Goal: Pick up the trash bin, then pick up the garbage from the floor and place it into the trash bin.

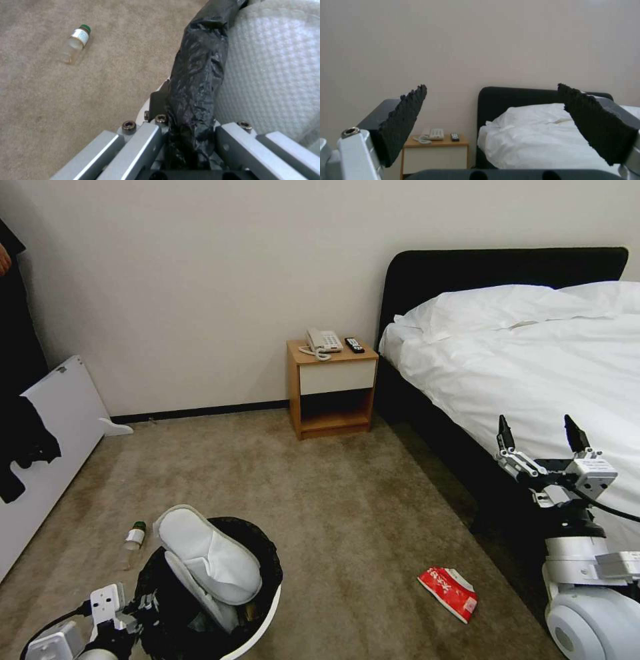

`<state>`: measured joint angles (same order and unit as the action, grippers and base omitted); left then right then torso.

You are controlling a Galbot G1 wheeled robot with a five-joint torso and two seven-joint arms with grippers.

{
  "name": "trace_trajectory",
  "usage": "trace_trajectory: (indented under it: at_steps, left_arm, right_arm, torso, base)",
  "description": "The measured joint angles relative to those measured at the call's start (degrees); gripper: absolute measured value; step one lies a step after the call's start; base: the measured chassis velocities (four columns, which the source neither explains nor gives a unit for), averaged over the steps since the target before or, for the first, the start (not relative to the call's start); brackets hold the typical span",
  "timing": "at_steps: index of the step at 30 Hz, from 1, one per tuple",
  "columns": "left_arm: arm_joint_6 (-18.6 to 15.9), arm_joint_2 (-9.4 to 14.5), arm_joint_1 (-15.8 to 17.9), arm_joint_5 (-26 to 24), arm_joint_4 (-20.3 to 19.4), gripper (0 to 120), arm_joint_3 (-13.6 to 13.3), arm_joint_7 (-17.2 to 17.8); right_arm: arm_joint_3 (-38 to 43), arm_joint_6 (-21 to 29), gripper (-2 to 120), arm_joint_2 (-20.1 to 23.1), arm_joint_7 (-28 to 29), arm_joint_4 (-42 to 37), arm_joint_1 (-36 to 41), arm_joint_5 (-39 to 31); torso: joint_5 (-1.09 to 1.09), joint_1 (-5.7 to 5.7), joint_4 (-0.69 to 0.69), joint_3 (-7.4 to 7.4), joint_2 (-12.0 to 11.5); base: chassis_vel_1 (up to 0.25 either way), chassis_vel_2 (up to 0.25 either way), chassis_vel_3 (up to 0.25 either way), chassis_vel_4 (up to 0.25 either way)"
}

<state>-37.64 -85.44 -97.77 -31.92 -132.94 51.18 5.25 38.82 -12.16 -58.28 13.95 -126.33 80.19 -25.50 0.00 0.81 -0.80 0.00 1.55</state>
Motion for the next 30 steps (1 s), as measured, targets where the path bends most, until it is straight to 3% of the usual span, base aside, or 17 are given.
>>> trace_trajectory:
  at_steps: [11,14,16,17,21,25,27,30]
  left_arm:
    - [0.11,-0.01,0.44,-0.03,0.64,2,-0.01,0.0]
    - [0.12,-0.02,0.56,-0.04,0.9,2,-0.02,0.0]
    - [0.16,-0.02,0.67,-0.04,1.12,2,0.12,0.0]
    - [0.16,-0.02,0.67,-0.04,1.12,2,0.12,0.0]
    - [0.24,0.02,0.79,-0.1,1.53,2,0.36,-0.01]
    - [0.28,0.16,0.76,-0.13,1.65,2,0.4,-0.02]
    - [0.31,0.21,0.79,-0.21,1.81,2,0.53,-0.02]
    - [0.39,0.22,0.78,-0.23,1.92,2,0.57,-0.03]
  right_arm:
    - [-0.58,0.21,100,0.72,0.21,1.04,-0.84,-0.48]
    - [-1.01,2.61,100,2.16,1.28,1.43,-1.11,-0.9]
    - [-1.07,7.44,100,4.1,2.32,1.51,-0.99,-2.86]
    - [-1.07,7.44,100,4.1,2.32,1.51,-0.99,-2.86]
    - [-4.07,21.93,100,8.69,7.55,2.1,-0.49,-8.46]
    - [-6.7,27.05,100,10.75,10.3,3.06,-0.9,-11.06]
    - [-10.97,33.98,100,13.4,14.46,3.5,-2.34,-16.68]
    - [-14.5,37.05,100,14.75,16.37,4.2,-4.1,-20.32]
  torso:
    - [0.0,0.0,-0.01,0.0,0.01]
    - [0.0,0.0,0.0,0.0,0.01]
    - [0.0,0.0,0.01,0.0,0.01]
    - [0.0,0.0,0.01,0.0,0.01]
    - [0.0,0.0,0.0,0.0,0.01]
    - [0.01,0.0,-0.01,0.0,0.01]
    - [0.0,0.0,0.0,0.0,0.01]
    - [-0.01,0.0,0.01,0.0,0.01]
  base:
    - [0.0,0.0,0.0,0.0]
    - [0.0,0.0,0.0,0.0]
    - [0.0,0.0,0.0,0.0]
    - [0.0,0.0,0.0,0.0]
    - [0.0,0.0,0.0,0.0]
    - [0.0,0.0,0.0,0.0]
    - [0.0,0.0,0.0,0.0]
    - [0.0,0.0,0.0,0.0]
